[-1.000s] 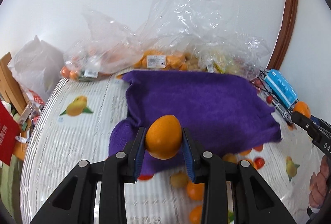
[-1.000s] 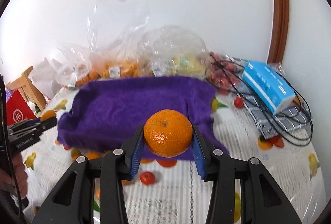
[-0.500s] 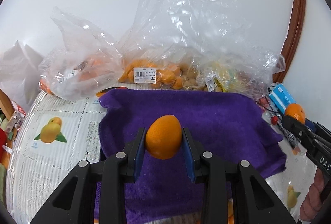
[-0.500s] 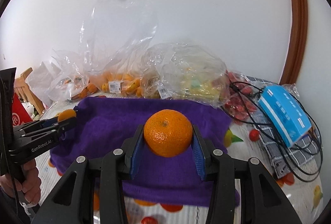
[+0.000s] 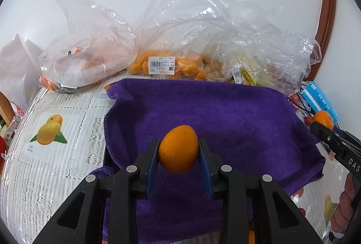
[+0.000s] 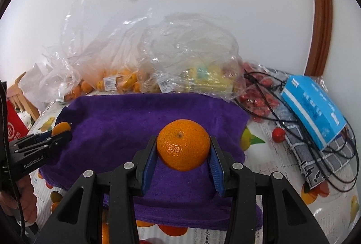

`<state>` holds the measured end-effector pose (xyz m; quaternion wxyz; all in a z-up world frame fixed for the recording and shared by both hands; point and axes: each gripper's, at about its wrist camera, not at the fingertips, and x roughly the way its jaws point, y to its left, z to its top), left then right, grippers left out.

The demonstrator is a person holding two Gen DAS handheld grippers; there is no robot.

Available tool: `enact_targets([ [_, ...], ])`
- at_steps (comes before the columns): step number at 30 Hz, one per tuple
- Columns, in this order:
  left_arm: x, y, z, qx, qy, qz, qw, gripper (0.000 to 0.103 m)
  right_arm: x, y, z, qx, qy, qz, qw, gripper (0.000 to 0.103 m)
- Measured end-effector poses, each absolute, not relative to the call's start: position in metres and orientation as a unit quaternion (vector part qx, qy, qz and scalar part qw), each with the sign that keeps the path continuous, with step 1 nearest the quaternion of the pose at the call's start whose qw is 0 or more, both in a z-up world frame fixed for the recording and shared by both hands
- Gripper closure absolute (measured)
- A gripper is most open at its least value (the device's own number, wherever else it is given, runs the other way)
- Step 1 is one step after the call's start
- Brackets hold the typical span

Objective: Organize fruits
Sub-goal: 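Lift both held oranges and carry them over the purple towel, then open both tools to drop the oranges onto the purple towel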

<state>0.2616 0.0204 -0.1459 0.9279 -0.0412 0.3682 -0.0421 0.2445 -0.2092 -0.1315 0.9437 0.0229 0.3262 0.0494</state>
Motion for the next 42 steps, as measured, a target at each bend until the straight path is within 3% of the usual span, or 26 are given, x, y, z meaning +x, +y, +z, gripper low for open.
enact_targets([
  [37,0.265,0.014,-0.157,-0.039,0.391,-0.052,0.918,0.070,0.258,-0.191,-0.165,0.016,0.382,0.069,0.921,0.058],
  [40,0.261,0.015,-0.150,-0.048,0.381,-0.058,0.922,0.062,0.255,-0.193,-0.160,0.019,0.376,0.069,0.924,0.048],
  [42,0.259,0.016,-0.147,-0.052,0.374,-0.061,0.924,0.048,0.253,-0.194,-0.157,0.020,0.370,0.069,0.926,0.042],
])
